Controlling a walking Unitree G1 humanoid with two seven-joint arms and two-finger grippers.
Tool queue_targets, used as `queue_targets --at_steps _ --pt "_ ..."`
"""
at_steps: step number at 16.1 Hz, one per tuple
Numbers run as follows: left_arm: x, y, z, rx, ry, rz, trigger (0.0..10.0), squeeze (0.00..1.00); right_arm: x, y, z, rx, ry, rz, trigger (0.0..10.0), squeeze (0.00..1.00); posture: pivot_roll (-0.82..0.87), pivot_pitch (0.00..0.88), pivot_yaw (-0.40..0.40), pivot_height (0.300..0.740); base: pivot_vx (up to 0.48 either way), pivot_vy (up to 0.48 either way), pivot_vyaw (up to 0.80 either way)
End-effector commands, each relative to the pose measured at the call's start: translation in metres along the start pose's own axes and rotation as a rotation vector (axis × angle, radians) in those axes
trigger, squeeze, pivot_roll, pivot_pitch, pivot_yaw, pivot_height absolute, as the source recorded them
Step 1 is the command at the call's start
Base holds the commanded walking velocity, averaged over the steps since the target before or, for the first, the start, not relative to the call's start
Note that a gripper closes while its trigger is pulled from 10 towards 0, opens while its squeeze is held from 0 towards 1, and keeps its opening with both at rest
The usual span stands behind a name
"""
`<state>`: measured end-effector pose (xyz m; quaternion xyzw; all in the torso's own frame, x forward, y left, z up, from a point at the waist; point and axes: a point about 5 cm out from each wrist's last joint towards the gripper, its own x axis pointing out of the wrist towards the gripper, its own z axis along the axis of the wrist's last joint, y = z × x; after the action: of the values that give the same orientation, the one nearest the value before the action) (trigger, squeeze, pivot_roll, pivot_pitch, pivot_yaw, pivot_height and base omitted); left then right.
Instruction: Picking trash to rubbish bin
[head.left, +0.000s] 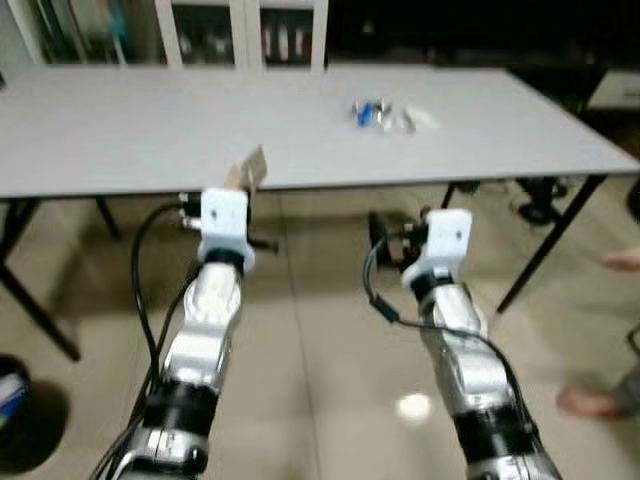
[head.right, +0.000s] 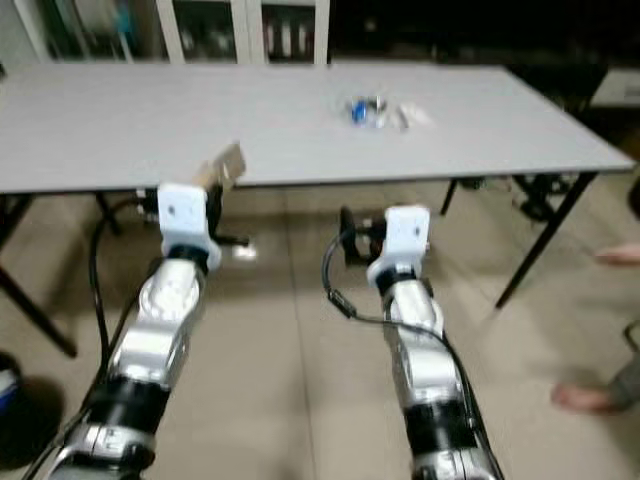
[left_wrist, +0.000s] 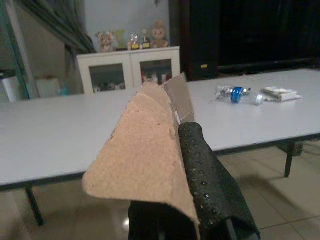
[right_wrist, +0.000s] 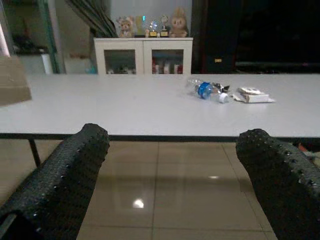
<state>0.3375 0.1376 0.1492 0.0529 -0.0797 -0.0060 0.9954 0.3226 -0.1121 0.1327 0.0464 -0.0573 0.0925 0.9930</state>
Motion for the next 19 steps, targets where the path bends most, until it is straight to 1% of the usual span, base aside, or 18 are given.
queue_targets --at_steps 1,2,4,5,6,9,12,14,15,17,19 --pt "0.002 -0.002 0.003 -0.012 0.000 -0.009 10.0 0.00 0.000 -0.003 0.001 0.002 0.006 -0.005 10.0 0.00 -0.05 0.033 -0.027 0.740 0.480 0.000 0.00" --pt "0.002 -0.001 0.002 0.017 -0.011 -0.007 10.0 0.00 0.000 -0.003 0.001 0.004 0.011 -0.007 10.0 0.00 -0.05 0.037 -0.027 0.740 0.480 0.000 0.00" --pt "0.002 -0.001 0.007 0.101 -0.080 -0.003 10.0 0.00 0.000 -0.003 0.001 0.010 0.010 -0.002 10.0 0.00 -0.05 0.040 -0.026 0.740 0.480 0.000 0.00" --pt "-0.001 -0.004 0.009 0.100 -0.087 -0.004 10.0 0.00 0.000 -0.003 0.001 0.007 0.013 -0.002 10.0 0.00 -0.05 0.041 -0.027 0.740 0.480 0.000 0.00" --pt "-0.004 -0.009 0.010 0.055 -0.058 -0.004 10.0 0.00 0.000 -0.005 -0.001 -0.011 0.028 -0.014 10.0 0.00 -0.05 0.043 -0.028 0.740 0.480 0.000 0.00" --pt "-0.001 -0.008 0.008 -0.004 -0.013 -0.006 10.0 0.00 0.000 -0.006 0.000 0.000 0.022 -0.018 10.0 0.00 -0.05 0.046 -0.032 0.740 0.480 0.000 0.00" --pt "0.002 -0.003 0.009 -0.009 0.000 -0.005 10.0 0.00 0.000 -0.005 0.000 0.008 0.028 -0.007 10.0 0.00 -0.05 0.050 -0.033 0.740 0.443 0.000 0.00" --pt "0.002 -0.003 0.010 0.013 -0.010 -0.011 10.0 0.00 0.000 -0.003 0.000 0.001 0.024 0.001 10.0 0.00 -0.05 0.051 -0.032 0.740 0.360 0.000 0.00" --pt "0.002 -0.005 0.009 0.022 -0.019 -0.024 10.0 0.00 0.001 -0.003 0.000 0.001 0.030 0.000 10.0 0.00 -0.05 0.051 -0.031 0.740 0.000 0.000 0.00" --pt "0.000 -0.010 0.010 0.012 -0.026 -0.053 10.0 0.00 0.000 -0.001 -0.001 -0.002 0.030 0.011 10.0 0.00 -0.04 0.052 -0.031 0.740 0.000 0.000 0.00" --pt "0.000 -0.011 0.011 0.007 -0.024 -0.061 10.0 0.00 0.000 -0.001 0.001 0.010 0.013 0.004 10.0 0.00 -0.04 0.054 -0.031 0.740 0.000 0.000 0.00"
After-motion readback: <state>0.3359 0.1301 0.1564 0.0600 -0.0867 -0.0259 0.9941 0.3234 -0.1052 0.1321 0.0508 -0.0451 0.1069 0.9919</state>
